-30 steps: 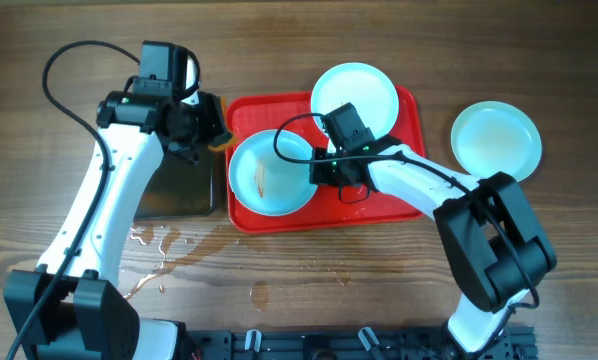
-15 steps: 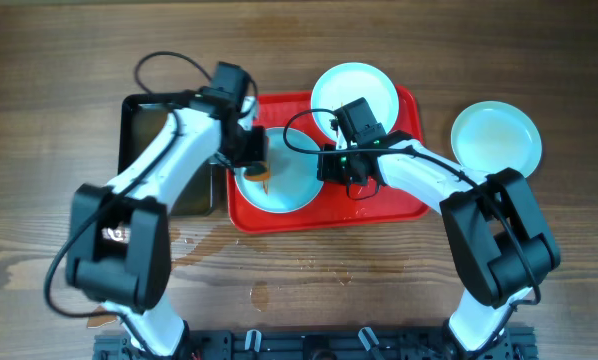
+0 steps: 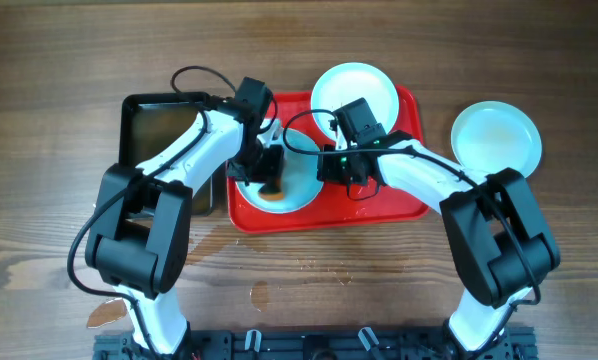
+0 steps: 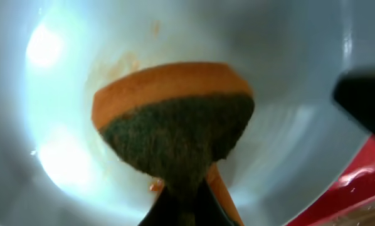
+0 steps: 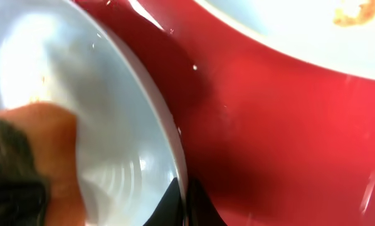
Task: Clean dirty plates on tray and stack at the side
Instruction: 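Scrub the second plate with the sponge in the left gripper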
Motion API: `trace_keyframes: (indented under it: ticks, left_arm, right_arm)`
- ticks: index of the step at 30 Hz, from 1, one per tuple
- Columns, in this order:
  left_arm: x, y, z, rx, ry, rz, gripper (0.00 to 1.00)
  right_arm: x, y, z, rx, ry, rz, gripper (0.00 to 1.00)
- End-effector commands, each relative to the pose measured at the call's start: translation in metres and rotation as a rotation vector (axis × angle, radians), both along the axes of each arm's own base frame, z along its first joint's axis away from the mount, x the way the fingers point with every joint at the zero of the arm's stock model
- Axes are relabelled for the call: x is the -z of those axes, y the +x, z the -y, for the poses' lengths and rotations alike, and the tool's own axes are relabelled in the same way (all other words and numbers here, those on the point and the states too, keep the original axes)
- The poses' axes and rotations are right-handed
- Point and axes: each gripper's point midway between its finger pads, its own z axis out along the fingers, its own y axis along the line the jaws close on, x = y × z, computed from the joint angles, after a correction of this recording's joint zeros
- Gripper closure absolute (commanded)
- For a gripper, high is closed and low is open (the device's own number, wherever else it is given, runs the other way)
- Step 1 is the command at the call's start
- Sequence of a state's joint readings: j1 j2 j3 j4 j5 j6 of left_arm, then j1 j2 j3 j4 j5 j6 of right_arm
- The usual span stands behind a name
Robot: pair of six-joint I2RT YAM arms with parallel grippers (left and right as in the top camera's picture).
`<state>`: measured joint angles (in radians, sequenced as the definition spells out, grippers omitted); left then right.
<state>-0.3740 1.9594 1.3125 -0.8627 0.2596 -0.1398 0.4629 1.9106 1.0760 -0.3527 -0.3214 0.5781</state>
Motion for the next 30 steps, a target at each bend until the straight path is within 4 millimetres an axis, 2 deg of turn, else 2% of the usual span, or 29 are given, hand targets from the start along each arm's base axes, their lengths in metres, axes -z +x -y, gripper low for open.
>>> trace_keyframes:
  ticks: [1, 3, 5, 7, 11, 13, 15, 19, 21, 23, 26, 30]
  left_arm:
    - [0.005, 0.032, 0.001, -0.025, 0.016, 0.128, 0.96]
    - [0.005, 0.055, -0.014, -0.116, 0.107, 0.225, 0.96]
    - [0.004, 0.063, -0.022, -0.157, 0.150, 0.258, 0.96]
    - [0.007, 0.050, -0.029, -0.152, 0.185, 0.206, 0.96]
    - [0.012, 0.004, -0.042, -0.135, 0.247, 0.019, 0.96]
    - [0.012, -0.012, -0.045, -0.127, 0.259, -0.046, 0.96]
    - [0.010, -0.025, -0.033, -0.123, 0.191, -0.112, 0.96]
    - [0.000, -0.040, 0.015, -0.044, -0.046, -0.184, 0.96]
    - [0.000, -0.038, 0.034, 0.002, -0.068, -0.142, 0.96]
    - [0.003, -0.030, 0.040, -0.017, -0.034, -0.089, 0.96]
    - [0.011, -0.008, 0.020, -0.157, 0.147, 0.033, 0.96]
    - [0.008, 0.024, -0.021, -0.343, 0.333, 0.184, 0.96]
  right_arm:
    - [0.012, -0.005, 0.001, -0.003, -0.008, -0.035, 0.96]
    - [0.012, -0.005, 0.002, -0.004, -0.009, -0.034, 0.96]
    - [0.012, -0.006, 0.001, -0.004, -0.009, -0.034, 0.96]
    - [0.012, -0.006, 0.002, -0.005, -0.010, -0.035, 0.96]
    - [0.012, -0.005, 0.001, -0.004, -0.008, -0.032, 0.96]
    - [0.012, -0.005, 0.001, -0.005, -0.007, -0.030, 0.96]
    - [0.012, -0.005, 0.001, -0.004, -0.007, -0.030, 0.96]
    - [0.012, -0.005, 0.001, -0.002, -0.007, -0.031, 0.96]
    - [0.011, -0.004, 0.001, -0.001, -0.005, -0.029, 0.96]
    - [0.012, -0.004, 0.001, -0.002, -0.006, -0.029, 0.95]
    - [0.012, -0.005, 0.002, -0.004, -0.009, -0.034, 0.96]
    - [0.012, -0.005, 0.001, -0.004, -0.008, -0.032, 0.96]
